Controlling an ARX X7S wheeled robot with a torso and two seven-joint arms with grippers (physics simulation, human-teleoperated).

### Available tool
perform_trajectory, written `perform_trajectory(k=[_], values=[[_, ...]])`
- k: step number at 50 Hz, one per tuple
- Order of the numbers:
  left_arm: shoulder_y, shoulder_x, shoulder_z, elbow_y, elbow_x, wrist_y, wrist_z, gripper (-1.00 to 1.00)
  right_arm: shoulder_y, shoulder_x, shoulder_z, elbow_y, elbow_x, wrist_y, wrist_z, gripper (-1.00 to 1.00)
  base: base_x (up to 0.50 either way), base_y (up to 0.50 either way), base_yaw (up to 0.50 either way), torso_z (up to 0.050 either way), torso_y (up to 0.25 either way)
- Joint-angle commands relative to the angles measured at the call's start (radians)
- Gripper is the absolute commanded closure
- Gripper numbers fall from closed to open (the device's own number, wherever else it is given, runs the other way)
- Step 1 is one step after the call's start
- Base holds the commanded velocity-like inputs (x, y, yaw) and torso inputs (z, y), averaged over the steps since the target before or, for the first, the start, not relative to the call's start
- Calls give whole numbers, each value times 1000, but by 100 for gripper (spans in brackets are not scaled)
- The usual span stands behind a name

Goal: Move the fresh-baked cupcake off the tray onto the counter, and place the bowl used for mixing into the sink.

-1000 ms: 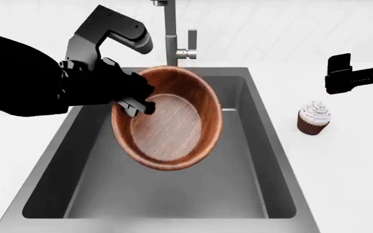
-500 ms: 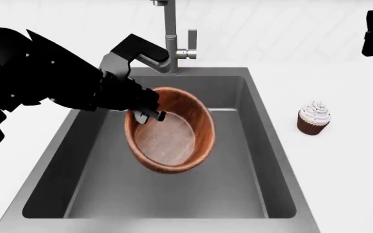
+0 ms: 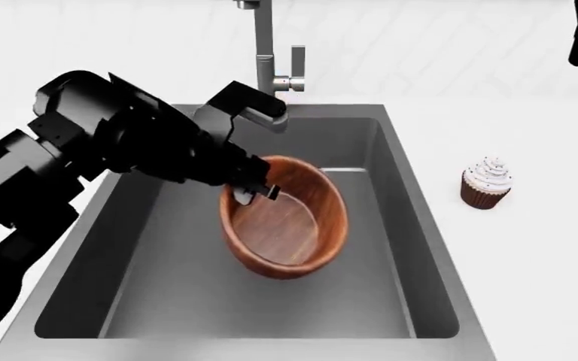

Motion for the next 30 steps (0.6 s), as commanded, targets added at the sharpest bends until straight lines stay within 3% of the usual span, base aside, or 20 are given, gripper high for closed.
perform_trajectory(k=[1, 17, 30], values=[[34, 69, 18, -114, 15, 42, -29, 100, 22, 1, -9, -9, 6, -8, -7, -100, 0, 0, 0, 0, 0], [64, 226, 83, -459, 104, 113, 149, 100, 49, -5, -34, -31, 11, -12, -18, -100, 0, 0, 0, 1, 1], [72, 221, 86, -469, 109, 109, 154, 100, 57, -9, -48, -32, 16, -15, -14, -100, 0, 0, 0, 0, 1]])
